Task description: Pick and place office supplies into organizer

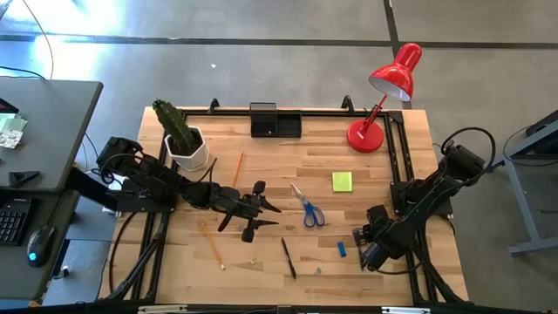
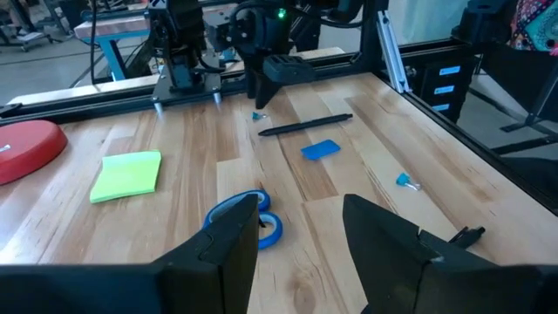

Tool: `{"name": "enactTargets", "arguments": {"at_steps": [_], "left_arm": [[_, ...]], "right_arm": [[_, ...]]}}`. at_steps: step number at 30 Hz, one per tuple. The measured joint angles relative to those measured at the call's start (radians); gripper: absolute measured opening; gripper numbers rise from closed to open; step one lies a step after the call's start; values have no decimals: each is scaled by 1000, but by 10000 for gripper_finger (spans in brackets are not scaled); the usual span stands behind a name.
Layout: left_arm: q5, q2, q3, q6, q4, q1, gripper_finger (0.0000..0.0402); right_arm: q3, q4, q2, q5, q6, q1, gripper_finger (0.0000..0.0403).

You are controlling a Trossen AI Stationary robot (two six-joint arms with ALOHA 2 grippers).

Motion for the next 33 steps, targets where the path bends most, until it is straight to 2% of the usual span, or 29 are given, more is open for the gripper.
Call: {"name": "enactTargets", "arguments": {"at_steps": [7,13,22,33], "left_arm": [[0,0,0,0,-2,0,156],[0,0,0,0,-8,0,156],[0,0,0,0,-8,0,156],[0,-1,0,0,-13,0,156]], "right_arm": [[-15,6,6,-20,0,-13,151],[-90,119,6,-40,2,-13,151],[-98,134,6,-45,8,-13,150],[-98,143,6,-41,1,-13,112]]}}
